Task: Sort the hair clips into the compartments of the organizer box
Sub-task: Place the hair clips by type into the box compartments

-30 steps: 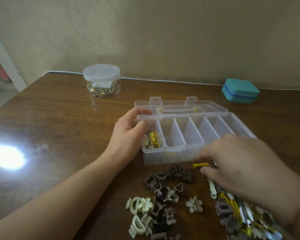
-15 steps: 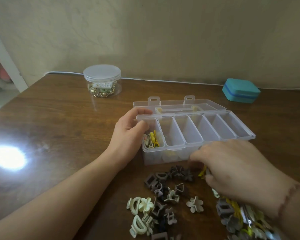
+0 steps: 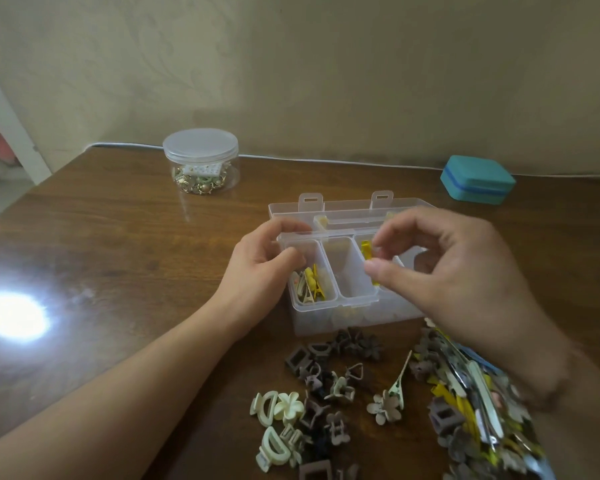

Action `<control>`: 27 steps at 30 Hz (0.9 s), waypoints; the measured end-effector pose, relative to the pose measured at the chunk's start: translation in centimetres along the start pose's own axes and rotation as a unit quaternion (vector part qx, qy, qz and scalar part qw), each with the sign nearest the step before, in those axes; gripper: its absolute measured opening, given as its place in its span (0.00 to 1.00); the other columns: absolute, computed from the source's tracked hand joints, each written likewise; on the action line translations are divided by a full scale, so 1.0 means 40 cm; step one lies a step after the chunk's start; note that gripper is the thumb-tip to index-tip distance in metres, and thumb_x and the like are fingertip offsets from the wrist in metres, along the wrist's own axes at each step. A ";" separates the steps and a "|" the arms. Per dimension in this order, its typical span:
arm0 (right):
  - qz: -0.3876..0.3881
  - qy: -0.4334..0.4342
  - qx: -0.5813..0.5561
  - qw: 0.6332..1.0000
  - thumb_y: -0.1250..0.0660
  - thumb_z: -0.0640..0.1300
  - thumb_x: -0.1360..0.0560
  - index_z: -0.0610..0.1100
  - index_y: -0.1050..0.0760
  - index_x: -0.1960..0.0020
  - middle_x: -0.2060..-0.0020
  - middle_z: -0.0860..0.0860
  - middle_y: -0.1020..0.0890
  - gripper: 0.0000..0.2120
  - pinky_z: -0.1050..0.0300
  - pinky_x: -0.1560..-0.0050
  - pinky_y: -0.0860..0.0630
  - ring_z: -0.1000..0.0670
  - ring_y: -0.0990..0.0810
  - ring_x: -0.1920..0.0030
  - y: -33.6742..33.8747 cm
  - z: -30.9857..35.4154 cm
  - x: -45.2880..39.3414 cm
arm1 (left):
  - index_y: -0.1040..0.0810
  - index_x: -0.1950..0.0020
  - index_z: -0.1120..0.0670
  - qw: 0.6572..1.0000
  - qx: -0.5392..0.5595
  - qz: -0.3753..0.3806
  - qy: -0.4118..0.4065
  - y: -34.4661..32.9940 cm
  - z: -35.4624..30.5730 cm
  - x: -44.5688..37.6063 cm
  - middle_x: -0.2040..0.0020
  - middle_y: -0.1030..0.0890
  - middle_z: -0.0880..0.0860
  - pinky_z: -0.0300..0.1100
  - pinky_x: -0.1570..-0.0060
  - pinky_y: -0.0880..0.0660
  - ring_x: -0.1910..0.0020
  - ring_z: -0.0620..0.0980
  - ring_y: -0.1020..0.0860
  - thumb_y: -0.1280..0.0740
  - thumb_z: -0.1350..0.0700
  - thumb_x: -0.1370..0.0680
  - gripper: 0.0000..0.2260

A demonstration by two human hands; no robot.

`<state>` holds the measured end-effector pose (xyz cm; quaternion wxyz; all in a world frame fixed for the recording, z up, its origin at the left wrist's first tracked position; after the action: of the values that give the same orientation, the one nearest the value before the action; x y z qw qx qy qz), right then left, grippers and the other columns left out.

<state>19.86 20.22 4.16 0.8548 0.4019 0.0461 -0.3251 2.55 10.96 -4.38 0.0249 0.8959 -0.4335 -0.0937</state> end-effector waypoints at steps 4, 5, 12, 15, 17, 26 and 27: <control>0.027 0.033 0.087 0.995 0.31 0.54 0.31 0.56 0.22 0.59 0.67 0.63 0.20 0.03 0.74 0.67 0.30 0.67 0.24 0.66 -0.012 0.003 0.005 | 0.20 0.44 0.48 1.000 -0.009 -0.005 0.001 0.000 0.001 0.001 0.58 0.15 0.59 0.60 0.55 0.21 0.58 0.63 0.18 0.35 0.56 0.31 0.16; 0.046 0.047 0.107 0.992 0.32 0.54 0.31 0.58 0.23 0.60 0.67 0.67 0.21 0.01 0.75 0.64 0.30 0.67 0.24 0.66 0.000 0.013 0.009 | 0.19 0.45 0.47 1.000 -0.011 -0.013 0.003 0.001 0.003 -0.001 0.58 0.15 0.60 0.61 0.54 0.21 0.57 0.65 0.18 0.36 0.55 0.31 0.16; 0.369 0.035 0.310 0.876 0.33 0.54 0.28 0.68 0.31 0.44 0.51 0.70 0.23 0.16 0.63 0.50 0.25 0.66 0.25 0.51 0.003 0.012 0.065 | 0.19 0.48 0.46 0.999 0.012 -0.041 0.011 0.010 0.012 -0.007 0.61 0.15 0.50 0.41 0.61 0.23 0.61 0.44 0.19 0.38 0.56 0.31 0.15; 0.359 0.057 0.340 0.867 0.34 0.49 0.27 0.64 0.31 0.42 0.48 0.64 0.24 0.16 0.57 0.48 0.25 0.59 0.25 0.48 -0.032 0.007 0.070 | 0.19 0.47 0.48 0.999 0.019 -0.036 0.009 0.008 0.008 -0.006 0.61 0.15 0.49 0.38 0.63 0.24 0.61 0.43 0.18 0.38 0.57 0.31 0.15; 0.349 0.077 0.350 0.866 0.35 0.47 0.27 0.62 0.29 0.45 0.49 0.62 0.24 0.14 0.56 0.53 0.26 0.54 0.24 0.50 -0.053 0.001 0.070 | 0.19 0.47 0.48 0.999 0.015 -0.036 0.011 0.009 0.006 -0.005 0.60 0.15 0.50 0.38 0.62 0.24 0.61 0.43 0.18 0.38 0.56 0.31 0.15; 0.152 0.030 0.018 0.988 0.27 0.49 0.33 0.60 0.23 0.56 0.60 0.63 0.18 0.09 0.70 0.75 0.32 0.57 0.27 0.73 0.034 0.027 0.019 | 0.19 0.49 0.47 0.999 0.015 -0.027 0.016 0.005 0.000 0.000 0.59 0.14 0.57 0.54 0.55 0.21 0.60 0.55 0.18 0.36 0.56 0.32 0.14; 0.069 0.034 -0.035 0.996 0.26 0.48 0.33 0.56 0.22 0.58 0.62 0.59 0.18 0.07 0.69 0.77 0.33 0.55 0.29 0.75 0.037 0.025 0.013 | 0.19 0.48 0.47 1.000 0.011 -0.021 0.015 0.003 0.000 0.001 0.60 0.14 0.57 0.56 0.54 0.21 0.60 0.58 0.18 0.36 0.56 0.32 0.14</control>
<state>20.97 19.93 5.62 0.8869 0.3845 0.0587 -0.2492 2.46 10.85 -4.37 0.0198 0.9064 -0.4149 -0.0765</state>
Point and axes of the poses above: each hand's wrist, its own x-axis away from the middle knuckle, its own y-axis out of the back of the hand, z = x × y, the point moved 3 cm from there along -x, towards the middle knuckle
